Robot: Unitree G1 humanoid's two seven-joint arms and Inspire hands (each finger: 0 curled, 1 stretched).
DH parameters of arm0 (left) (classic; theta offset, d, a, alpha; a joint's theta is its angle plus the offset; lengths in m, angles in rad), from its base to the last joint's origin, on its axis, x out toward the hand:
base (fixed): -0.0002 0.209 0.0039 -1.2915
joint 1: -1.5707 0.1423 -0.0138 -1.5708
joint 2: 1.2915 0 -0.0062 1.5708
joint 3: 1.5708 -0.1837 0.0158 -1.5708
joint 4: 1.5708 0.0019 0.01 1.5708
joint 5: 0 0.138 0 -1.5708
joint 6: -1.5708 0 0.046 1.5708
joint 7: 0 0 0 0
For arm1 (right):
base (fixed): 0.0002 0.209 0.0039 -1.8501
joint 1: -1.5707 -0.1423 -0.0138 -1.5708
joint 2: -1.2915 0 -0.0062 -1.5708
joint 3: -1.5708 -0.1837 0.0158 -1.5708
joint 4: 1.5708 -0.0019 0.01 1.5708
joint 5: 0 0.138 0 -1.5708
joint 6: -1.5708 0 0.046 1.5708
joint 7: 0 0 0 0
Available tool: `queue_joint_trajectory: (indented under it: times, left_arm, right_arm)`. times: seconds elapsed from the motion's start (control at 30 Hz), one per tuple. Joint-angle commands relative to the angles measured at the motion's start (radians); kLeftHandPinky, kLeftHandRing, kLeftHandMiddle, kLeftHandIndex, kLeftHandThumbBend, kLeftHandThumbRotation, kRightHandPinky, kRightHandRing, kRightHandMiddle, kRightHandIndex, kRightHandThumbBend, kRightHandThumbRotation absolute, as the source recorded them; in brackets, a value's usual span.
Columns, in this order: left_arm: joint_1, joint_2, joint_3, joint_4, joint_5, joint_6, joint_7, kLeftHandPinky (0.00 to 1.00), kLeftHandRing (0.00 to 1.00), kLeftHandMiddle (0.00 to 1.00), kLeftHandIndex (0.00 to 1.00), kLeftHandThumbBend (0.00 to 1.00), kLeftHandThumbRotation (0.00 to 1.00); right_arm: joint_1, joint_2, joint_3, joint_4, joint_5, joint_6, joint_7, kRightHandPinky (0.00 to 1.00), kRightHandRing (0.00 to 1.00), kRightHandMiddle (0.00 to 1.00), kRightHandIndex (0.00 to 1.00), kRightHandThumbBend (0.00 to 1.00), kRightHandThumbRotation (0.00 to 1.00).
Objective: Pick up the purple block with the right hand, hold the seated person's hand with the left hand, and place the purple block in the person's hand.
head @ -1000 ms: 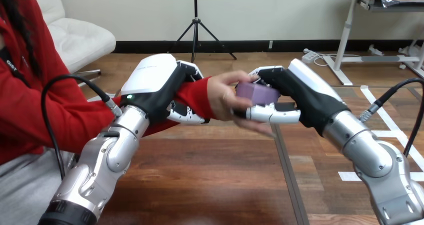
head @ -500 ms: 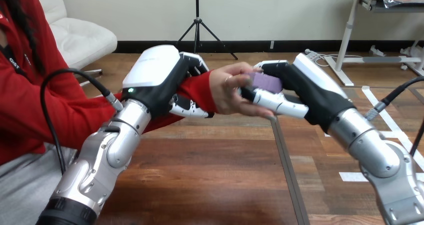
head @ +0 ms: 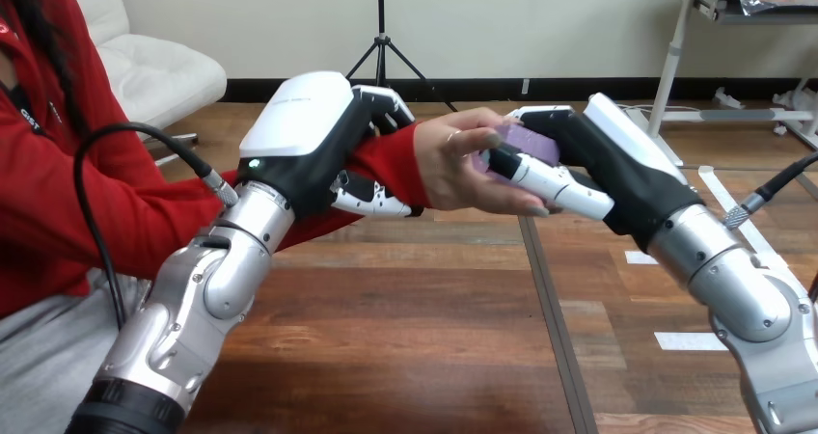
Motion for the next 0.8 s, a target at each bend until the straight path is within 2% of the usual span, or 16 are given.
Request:
queue_joint_trajectory:
  times: [0.0, 0.17, 0.4, 0.77]
  left_arm:
    - [-0.128, 0.009, 0.055, -0.102, -0.054, -0.041, 0.012, 0.51, 0.60, 0.61, 0.59, 0.74, 0.25]
    - [-0.118, 0.019, 0.052, -0.111, -0.062, -0.044, 0.002, 0.53, 0.63, 0.64, 0.60, 0.76, 0.30]
    - [-0.100, 0.031, 0.054, -0.131, -0.072, -0.047, -0.025, 0.53, 0.63, 0.65, 0.62, 0.81, 0.35]
    - [-0.074, 0.042, 0.058, -0.147, -0.089, -0.052, -0.039, 0.54, 0.64, 0.66, 0.65, 0.89, 0.45]
  right_arm:
    - [-0.015, 0.006, -0.003, -0.025, 0.022, -0.030, -0.007, 0.48, 0.57, 0.61, 0.63, 0.78, 1.00]
    - [-0.011, 0.003, -0.009, -0.023, 0.028, -0.016, -0.005, 0.46, 0.56, 0.61, 0.63, 0.79, 1.00]
    - [-0.006, -0.006, -0.014, -0.014, 0.039, -0.021, -0.002, 0.46, 0.57, 0.62, 0.63, 0.78, 1.00]
    - [0.003, -0.021, -0.018, -0.011, 0.042, -0.027, 0.002, 0.48, 0.58, 0.62, 0.65, 0.76, 1.00]
